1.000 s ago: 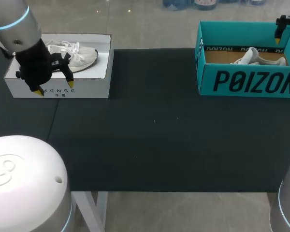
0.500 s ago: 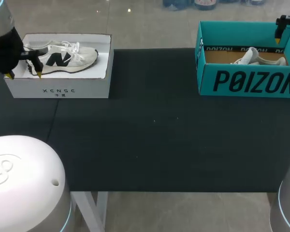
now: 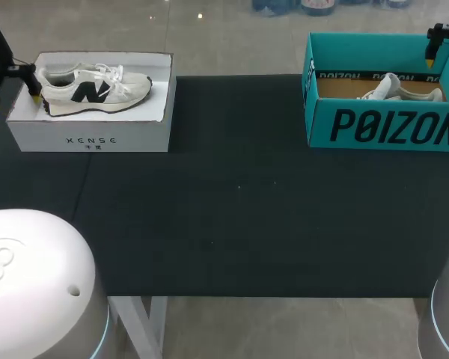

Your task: Take the shoe out of the shoebox, open the shoe tongue, remove and reinsert the insole, then place the shoe into the shoebox

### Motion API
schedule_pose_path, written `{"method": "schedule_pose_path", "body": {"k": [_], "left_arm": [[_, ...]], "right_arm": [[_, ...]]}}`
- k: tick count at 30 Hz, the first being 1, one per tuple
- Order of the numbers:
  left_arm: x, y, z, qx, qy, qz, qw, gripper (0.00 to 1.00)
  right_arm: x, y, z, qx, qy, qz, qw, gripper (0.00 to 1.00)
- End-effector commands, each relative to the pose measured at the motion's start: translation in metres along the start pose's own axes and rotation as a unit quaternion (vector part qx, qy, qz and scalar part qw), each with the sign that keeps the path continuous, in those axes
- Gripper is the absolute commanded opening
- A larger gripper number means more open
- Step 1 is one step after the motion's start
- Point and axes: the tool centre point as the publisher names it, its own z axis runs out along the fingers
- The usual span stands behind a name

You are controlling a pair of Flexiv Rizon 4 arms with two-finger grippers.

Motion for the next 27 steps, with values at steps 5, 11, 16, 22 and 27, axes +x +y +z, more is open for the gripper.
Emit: {"method": "schedule_pose_path", "body": {"k": [5,11,16,22,27], "left_arm": [[0.025,0.062,0.015,0.014,0.012,0.014,1.0,1.0],[0.033,0.096,0.019,0.0,0.025,0.017,1.0,1.0],[0.033,0.111,0.023,0.001,0.018,0.014,1.0,1.0],[0.033,0.132,0.041,0.01,0.006,0.009,1.0,1.0],[0.033,0.144,0.053,0.013,0.007,0.0,1.0,1.0]], "right_arm": [[0.0,0.0,0.0,0.0,-0.001,0.0,1.0,1.0],[0.0,0.0,0.0,0.0,-0.001,0.0,1.0,1.0],[0.0,0.0,0.0,0.0,-0.001,0.0,1.0,1.0],[0.0,0.0,0.0,0.0,-0.001,0.0,1.0,1.0],[0.0,0.0,0.0,0.0,-0.001,0.0,1.0,1.0]]}}
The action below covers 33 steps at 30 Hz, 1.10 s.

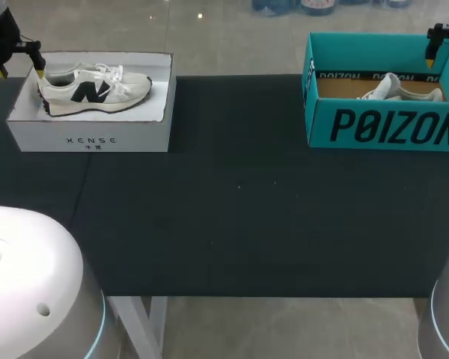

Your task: Take the shoe out of the shoebox, open the shoe tongue, remove and reinsert the insole, then place the shoe into the shoebox

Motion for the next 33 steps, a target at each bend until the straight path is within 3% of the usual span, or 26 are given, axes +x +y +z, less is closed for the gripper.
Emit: {"method": "schedule_pose_path", "body": {"k": [1,12,33], "left_arm": [[0.003,0.028,0.015,0.02,0.003,-0.009,1.0,1.0],[-0.009,0.051,0.026,0.029,0.002,-0.008,1.0,1.0],[-0.011,0.051,0.048,0.046,0.007,-0.035,0.998,1.0]], "right_arm": [[0.0,0.0,0.0,0.0,-0.001,0.0,1.0,1.0],[0.0,0.0,0.0,0.0,-0.001,0.0,1.0,1.0],[0.0,0.0,0.0,0.0,-0.001,0.0,1.0,1.0]]}}
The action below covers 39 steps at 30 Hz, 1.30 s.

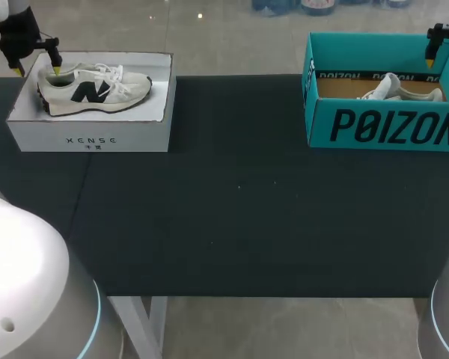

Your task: Take the shoe out of the shoebox, open the shoe tongue, remove and reinsert the insole, then place the shoe into the shoebox

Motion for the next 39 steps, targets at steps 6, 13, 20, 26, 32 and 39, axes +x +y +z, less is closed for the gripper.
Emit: {"method": "schedule_pose_path", "body": {"k": [6,13,20,26,32,39], "left_arm": [[-0.002,0.005,0.009,0.006,0.0,-0.003,1.0,1.0],[-0.003,0.007,0.015,0.008,0.001,-0.002,1.0,1.0],[-0.003,0.011,0.019,0.009,0.002,0.002,1.0,1.0],[-0.001,0.016,0.02,0.004,0.002,0.002,1.0,1.0],[-0.001,0.019,0.023,0.001,0.001,0.002,1.0,1.0],[-0.003,0.019,0.026,-0.002,0.0,0.003,1.0,0.89]], "right_arm": [[0.0,0.0,0.0,0.0,-0.001,0.0,1.0,1.0],[0.0,0.0,0.0,0.0,-0.001,0.0,1.0,1.0],[0.0,0.0,0.0,0.0,-0.001,0.0,1.0,1.0],[0.0,0.0,0.0,0.0,-0.001,0.0,1.0,1.0],[0.0,0.0,0.0,0.0,-0.001,0.0,1.0,1.0],[0.0,0.0,0.0,0.0,-0.001,0.0,1.0,1.0]]}}
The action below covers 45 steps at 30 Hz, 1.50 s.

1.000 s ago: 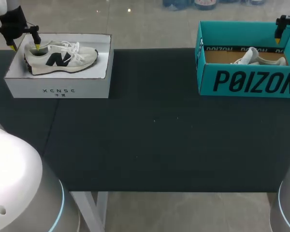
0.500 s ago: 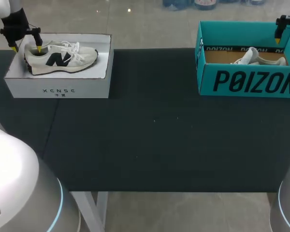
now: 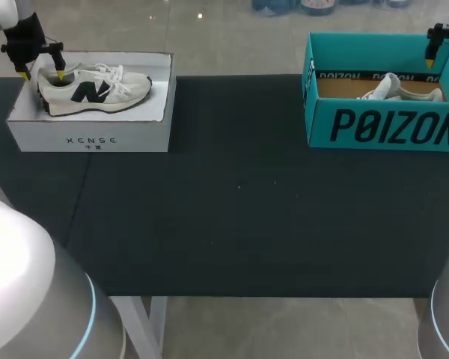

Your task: Take the shoe out of the shoebox, open the shoe tongue, remove and reinsert the insole, then place the shoe into the shoebox

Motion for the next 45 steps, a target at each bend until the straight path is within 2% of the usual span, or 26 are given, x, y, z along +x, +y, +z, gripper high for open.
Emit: {"method": "schedule_pose_path", "body": {"k": [1,5,14,17,19,20,21,24,32,36,39,41,45], "left_arm": [[0.0,0.005,0.004,0.002,0.001,0.001,1.0,0.88],[0.0,0.004,0.004,0.0,0.002,0.002,1.0,0.8],[0.0,0.001,0.003,-0.005,0.002,-0.004,1.0,0.73],[0.002,0.002,0.002,-0.006,0.001,-0.012,1.0,0.63],[0.003,0.003,0.002,-0.008,0.002,-0.017,1.0,0.5],[0.004,0.003,0.001,-0.008,0.001,-0.018,1.0,0.49],[0.004,0.004,0.001,-0.009,0.002,-0.02,1.0,0.45],[0.006,0.005,0.001,-0.01,0.002,-0.022,1.0,0.39],[0.009,0.004,0.003,-0.013,0.004,-0.024,1.0,0.31],[0.01,0.001,0.003,-0.014,0.003,-0.025,1.0,0.23],[0.01,0.0,0.003,-0.016,0.004,-0.024,1.0,0.11],[0.01,-0.001,0.002,-0.017,0.006,-0.023,1.0,0.0],[0.011,-0.002,-0.001,-0.022,0.008,-0.021,1.0,0.0]], "right_arm": [[0.0,0.0,0.0,0.0,-0.001,0.0,1.0,1.0],[0.0,0.0,0.0,0.0,-0.001,0.0,1.0,1.0],[0.0,0.0,0.0,0.0,-0.001,0.0,1.0,1.0],[0.0,0.0,0.0,0.0,-0.001,0.0,1.0,1.0],[0.0,0.0,0.0,0.0,-0.001,0.0,1.0,1.0],[0.0,0.0,0.0,0.0,-0.001,0.0,1.0,1.0],[0.0,0.0,0.0,0.0,-0.001,0.0,1.0,1.0],[0.0,0.0,0.0,0.0,-0.001,0.0,1.0,1.0],[0.0,0.0,0.0,0.0,-0.001,0.0,1.0,1.0],[0.0,0.0,0.0,0.0,-0.001,0.0,1.0,1.0],[0.0,0.0,0.0,0.0,-0.001,0.0,1.0,1.0],[0.0,0.0,0.0,0.0,-0.001,0.0,1.0,1.0],[0.0,0.0,0.0,0.0,-0.001,0.0,1.0,1.0]]}}
